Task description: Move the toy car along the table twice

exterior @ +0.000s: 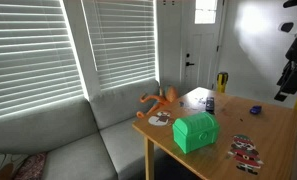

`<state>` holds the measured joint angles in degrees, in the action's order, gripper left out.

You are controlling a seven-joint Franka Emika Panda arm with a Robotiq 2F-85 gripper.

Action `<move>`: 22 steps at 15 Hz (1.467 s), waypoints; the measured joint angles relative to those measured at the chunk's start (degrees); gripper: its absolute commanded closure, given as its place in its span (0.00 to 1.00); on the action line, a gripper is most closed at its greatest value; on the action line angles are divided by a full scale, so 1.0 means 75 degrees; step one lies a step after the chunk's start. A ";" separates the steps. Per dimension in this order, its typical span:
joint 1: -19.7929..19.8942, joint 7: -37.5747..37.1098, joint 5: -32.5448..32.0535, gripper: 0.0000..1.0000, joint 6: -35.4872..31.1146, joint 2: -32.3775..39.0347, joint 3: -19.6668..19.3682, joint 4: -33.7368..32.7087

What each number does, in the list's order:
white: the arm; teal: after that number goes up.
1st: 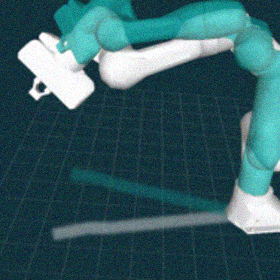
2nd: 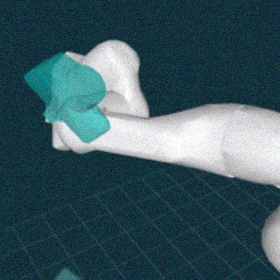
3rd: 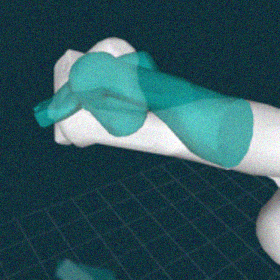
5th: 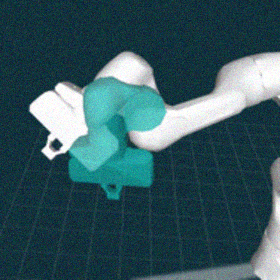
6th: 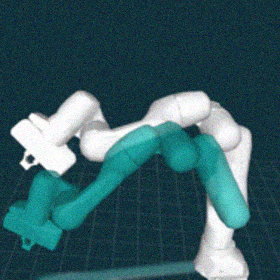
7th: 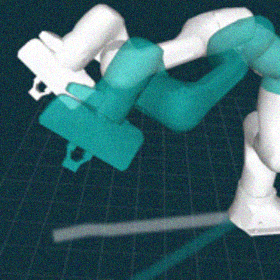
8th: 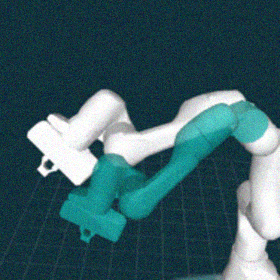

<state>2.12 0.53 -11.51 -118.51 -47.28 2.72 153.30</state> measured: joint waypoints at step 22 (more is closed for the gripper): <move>0.1330 -0.1732 0.0966 0.00 -0.0300 0.2171 -0.1395 -0.1323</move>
<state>12.09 -12.46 -4.27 -120.76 -31.00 -7.75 143.38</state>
